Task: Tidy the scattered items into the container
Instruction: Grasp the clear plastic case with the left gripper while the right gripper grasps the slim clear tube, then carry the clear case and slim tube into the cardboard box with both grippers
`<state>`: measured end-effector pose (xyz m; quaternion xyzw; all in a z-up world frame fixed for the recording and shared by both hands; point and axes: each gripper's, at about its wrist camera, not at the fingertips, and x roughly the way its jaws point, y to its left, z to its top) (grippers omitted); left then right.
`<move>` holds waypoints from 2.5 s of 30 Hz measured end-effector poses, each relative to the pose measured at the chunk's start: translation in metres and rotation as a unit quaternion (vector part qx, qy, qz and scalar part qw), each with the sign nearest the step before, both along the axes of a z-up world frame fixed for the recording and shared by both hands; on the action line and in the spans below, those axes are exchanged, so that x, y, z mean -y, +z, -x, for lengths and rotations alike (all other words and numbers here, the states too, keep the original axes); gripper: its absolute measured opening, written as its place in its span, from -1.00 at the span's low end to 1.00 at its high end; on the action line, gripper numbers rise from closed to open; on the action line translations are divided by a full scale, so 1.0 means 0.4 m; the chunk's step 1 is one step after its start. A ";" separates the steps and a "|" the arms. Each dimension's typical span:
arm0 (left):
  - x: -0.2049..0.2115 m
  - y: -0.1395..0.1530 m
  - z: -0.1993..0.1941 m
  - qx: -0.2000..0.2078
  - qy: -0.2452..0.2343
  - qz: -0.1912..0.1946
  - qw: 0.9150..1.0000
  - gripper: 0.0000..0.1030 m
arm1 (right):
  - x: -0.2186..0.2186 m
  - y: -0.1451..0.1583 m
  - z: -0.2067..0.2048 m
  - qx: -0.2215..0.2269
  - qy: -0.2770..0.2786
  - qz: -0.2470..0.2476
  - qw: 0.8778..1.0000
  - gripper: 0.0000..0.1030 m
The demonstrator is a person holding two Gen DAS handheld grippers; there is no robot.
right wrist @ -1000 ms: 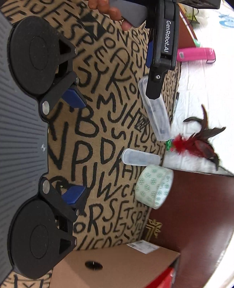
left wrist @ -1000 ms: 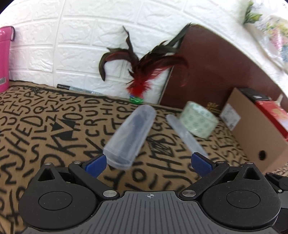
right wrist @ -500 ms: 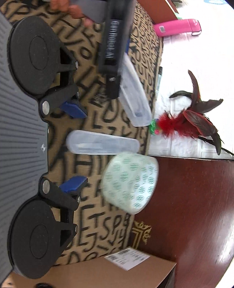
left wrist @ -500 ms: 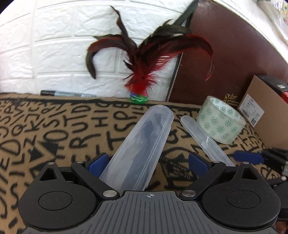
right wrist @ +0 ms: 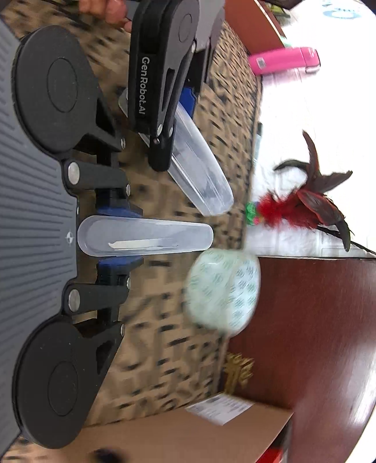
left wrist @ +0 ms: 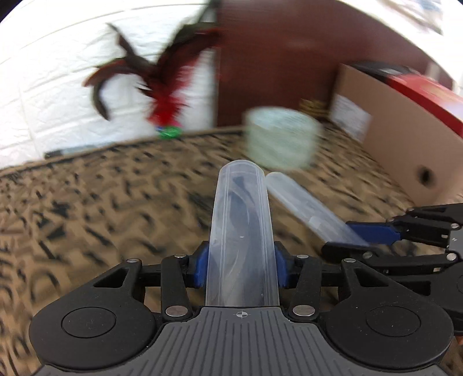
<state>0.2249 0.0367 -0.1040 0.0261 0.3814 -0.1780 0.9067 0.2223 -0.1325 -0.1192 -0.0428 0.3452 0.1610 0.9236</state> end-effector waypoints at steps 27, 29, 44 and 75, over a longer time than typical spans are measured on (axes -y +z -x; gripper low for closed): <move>0.228 -0.024 0.295 -0.016 -0.064 -0.014 0.998 0.48 | 0.155 0.017 0.443 -0.023 -0.070 0.003 0.997 -0.30; 0.232 -0.024 0.295 -0.017 -0.062 -0.019 0.998 0.49 | 0.159 0.015 0.444 -0.020 -0.067 0.002 0.998 -0.32; 0.251 -0.010 0.313 -0.020 -0.048 -0.025 0.998 -0.13 | 0.186 0.019 0.465 -0.020 -0.067 -0.029 0.997 -0.39; 0.775 0.379 0.143 0.057 -0.140 0.114 0.982 -0.13 | 0.735 0.307 0.393 0.152 -0.226 -0.116 0.955 -0.40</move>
